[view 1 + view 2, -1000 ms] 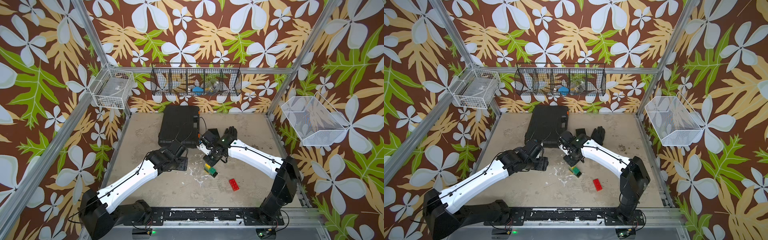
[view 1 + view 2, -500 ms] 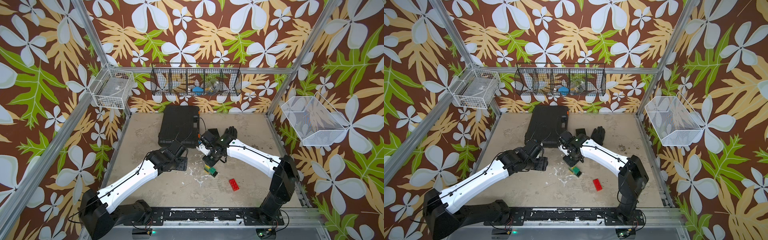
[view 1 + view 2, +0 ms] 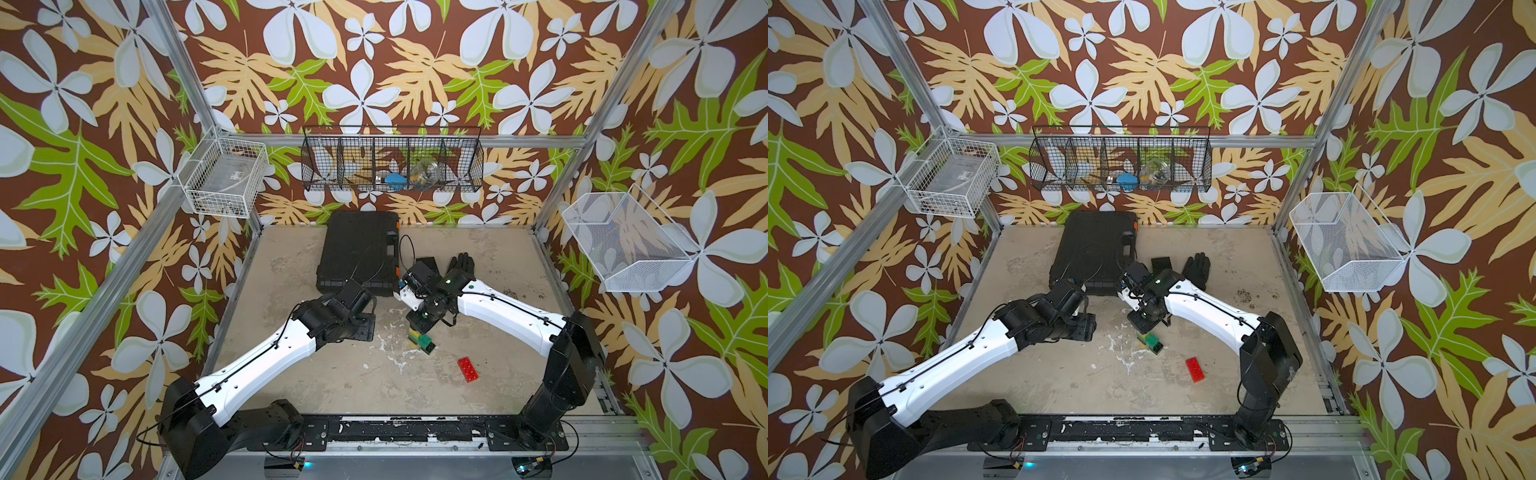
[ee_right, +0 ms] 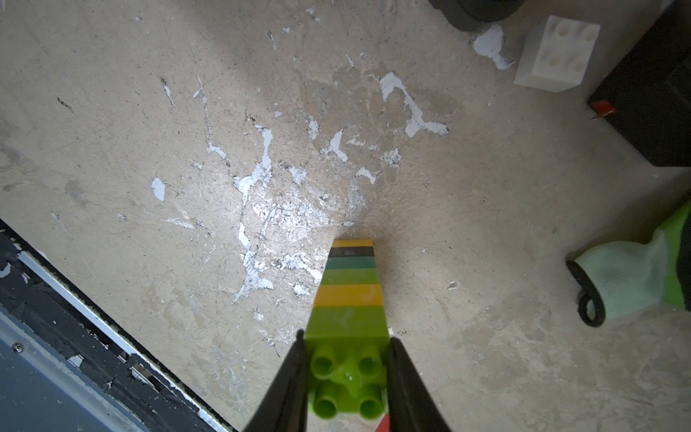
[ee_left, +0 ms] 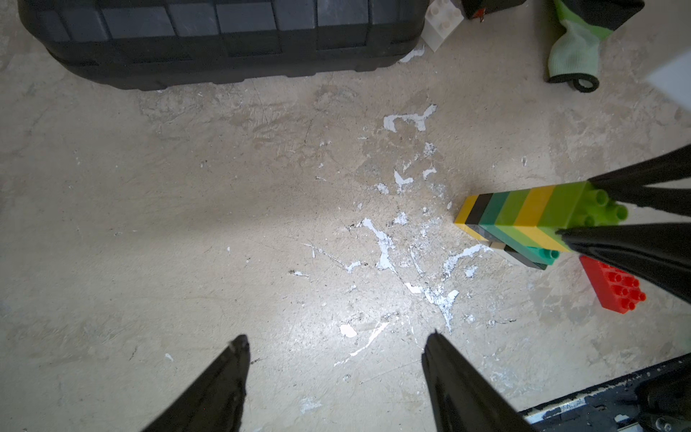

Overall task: Assemble a giraffe with lego
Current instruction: Assemble the lego brick with the lego brick.

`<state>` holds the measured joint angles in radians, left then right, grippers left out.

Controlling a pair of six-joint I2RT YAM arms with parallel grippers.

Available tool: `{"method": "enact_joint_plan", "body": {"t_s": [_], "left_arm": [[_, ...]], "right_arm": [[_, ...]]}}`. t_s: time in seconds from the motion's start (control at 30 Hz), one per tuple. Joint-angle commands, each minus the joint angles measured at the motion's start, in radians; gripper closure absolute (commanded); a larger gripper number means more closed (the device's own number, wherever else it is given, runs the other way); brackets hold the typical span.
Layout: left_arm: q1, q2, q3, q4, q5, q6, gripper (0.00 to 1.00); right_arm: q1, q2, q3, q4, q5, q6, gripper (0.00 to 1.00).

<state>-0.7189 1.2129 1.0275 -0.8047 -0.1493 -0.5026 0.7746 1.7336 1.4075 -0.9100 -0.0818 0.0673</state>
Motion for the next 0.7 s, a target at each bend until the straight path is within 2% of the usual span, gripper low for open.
{"method": "enact_joint_plan", "body": {"t_s": [0.0, 0.13, 0.33, 0.5, 0.6, 0.67], "left_arm": [[0.002, -0.001, 0.014, -0.007, -0.006, -0.002, 0.24], [0.002, 0.002, 0.026, -0.006, -0.006, -0.001, 0.23], [0.001, -0.003, 0.036, -0.008, -0.009, 0.001, 0.23], [0.001, -0.01, 0.029, -0.009, -0.006, 0.003, 0.23], [0.001, -0.01, 0.026, -0.007, -0.008, 0.006, 0.23], [0.002, -0.005, 0.024, 0.005, 0.003, 0.007, 0.23]], "right_arm": [[-0.002, 0.02, -0.011, -0.076, 0.022, 0.003, 0.69], [-0.007, 0.012, 0.048, -0.089, 0.038, 0.018, 0.53], [-0.011, -0.017, 0.124, -0.102, 0.048, 0.052, 0.37], [-0.023, -0.11, 0.157, -0.096, 0.003, 0.136, 0.24], [-0.027, -0.246, 0.044, -0.066, 0.011, 0.277, 0.19], [-0.031, -0.362, -0.108, -0.049, 0.031, 0.424, 0.15]]}}
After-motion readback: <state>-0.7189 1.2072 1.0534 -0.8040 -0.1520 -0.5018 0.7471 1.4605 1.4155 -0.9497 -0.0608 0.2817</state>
